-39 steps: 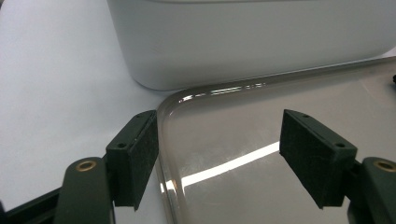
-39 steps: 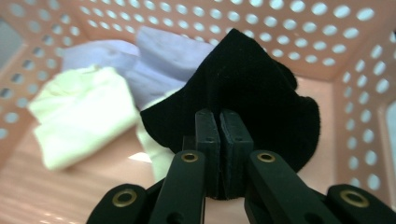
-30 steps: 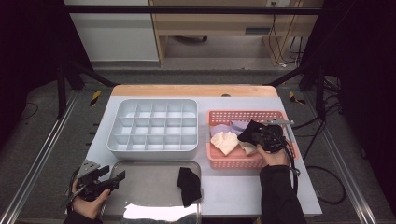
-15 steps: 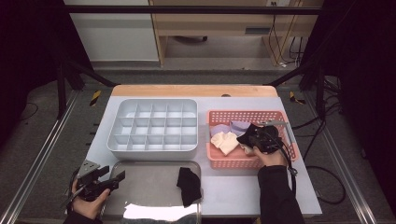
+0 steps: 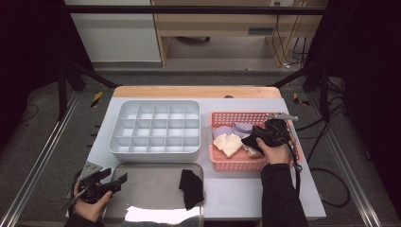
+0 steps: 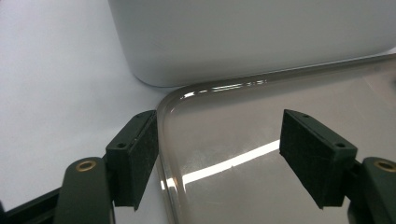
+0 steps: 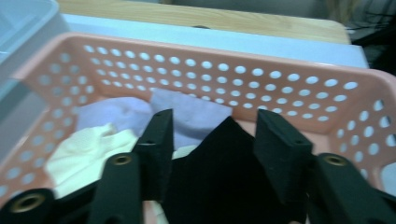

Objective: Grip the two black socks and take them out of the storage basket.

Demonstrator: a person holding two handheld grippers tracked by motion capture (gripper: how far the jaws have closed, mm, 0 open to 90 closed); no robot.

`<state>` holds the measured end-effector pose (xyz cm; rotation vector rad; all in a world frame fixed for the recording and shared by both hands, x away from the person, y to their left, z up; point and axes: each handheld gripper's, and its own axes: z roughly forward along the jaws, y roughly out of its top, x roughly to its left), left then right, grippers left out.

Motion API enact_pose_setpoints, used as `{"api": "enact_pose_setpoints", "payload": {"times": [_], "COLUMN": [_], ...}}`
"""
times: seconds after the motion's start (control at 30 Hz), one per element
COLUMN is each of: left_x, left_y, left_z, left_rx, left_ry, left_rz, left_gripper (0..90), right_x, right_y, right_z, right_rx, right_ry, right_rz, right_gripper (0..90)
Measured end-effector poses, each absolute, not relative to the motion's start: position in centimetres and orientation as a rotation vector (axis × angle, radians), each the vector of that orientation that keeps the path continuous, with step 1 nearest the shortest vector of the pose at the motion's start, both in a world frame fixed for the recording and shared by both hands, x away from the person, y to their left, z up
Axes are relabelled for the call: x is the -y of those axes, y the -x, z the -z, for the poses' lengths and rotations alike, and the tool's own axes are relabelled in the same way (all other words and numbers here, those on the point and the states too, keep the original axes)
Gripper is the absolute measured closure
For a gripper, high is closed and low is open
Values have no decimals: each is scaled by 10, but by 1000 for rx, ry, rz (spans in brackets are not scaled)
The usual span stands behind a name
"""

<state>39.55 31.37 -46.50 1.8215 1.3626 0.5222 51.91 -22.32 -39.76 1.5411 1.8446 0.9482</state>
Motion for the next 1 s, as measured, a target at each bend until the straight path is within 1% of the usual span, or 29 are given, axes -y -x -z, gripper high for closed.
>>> {"api": "enact_pose_setpoints", "payload": {"times": [0.07, 0.2, 0.27, 0.37, 0.47, 0.5, 0.53, 0.6, 0.63, 0.67, 0.73, 0.8, 0.83, 1.0], "left_x": [-314, -314, -314, -314, -314, -314, -314, -314, -314, -314, -315, -315, -315, -315], "left_y": [-395, -395, -395, -395, -395, -395, -395, -396, -396, -396, -396, -395, -395, -395], "left_z": [465, 465, 465, 465, 465, 465, 465, 465, 465, 465, 465, 465, 465, 465], "left_rx": [-1360, -1363, -1360, -1361, -1363, -1363, -1363, -1364, -1364, -1364, -1364, -1363, -1362, -1360], "left_ry": [-1820, -1821, -1821, -1820, -1818, -1818, -1818, -1819, -1819, -1819, -1819, -1818, -1824, -1822], "left_rz": [-522, -521, -521, -521, -521, -521, -521, -522, -521, -521, -520, -520, -521, -520], "left_gripper": [277, 277, 277, 277, 277, 277, 277, 277, 277, 277, 278, 277, 277, 277], "right_x": [220, 217, 218, 220, 221, 221, 221, 222, 222, 222, 222, 222, 222, 223], "right_y": [-523, -528, -529, -529, -530, -531, -531, -531, -531, -531, -531, -531, -531, -527], "right_z": [400, 410, 412, 414, 418, 421, 421, 423, 425, 425, 426, 427, 428, 425], "right_rx": [-1837, -1835, -1847, -1844, -1874, -1899, -1899, -1910, -1925, -1925, -1947, -1975, -1994, -2019], "right_ry": [-1540, -1550, -1567, -1591, -1626, -1662, -1662, -1678, -1694, -1694, -1713, -1710, -1704, -1671], "right_rz": [-895, -814, -792, -804, -786, -766, -766, -757, -744, -744, -741, -735, -741, -781], "right_gripper": [437, 355, 351, 318, 324, 363, 363, 462, 562, 562, 662, 784, 818, 829]}}
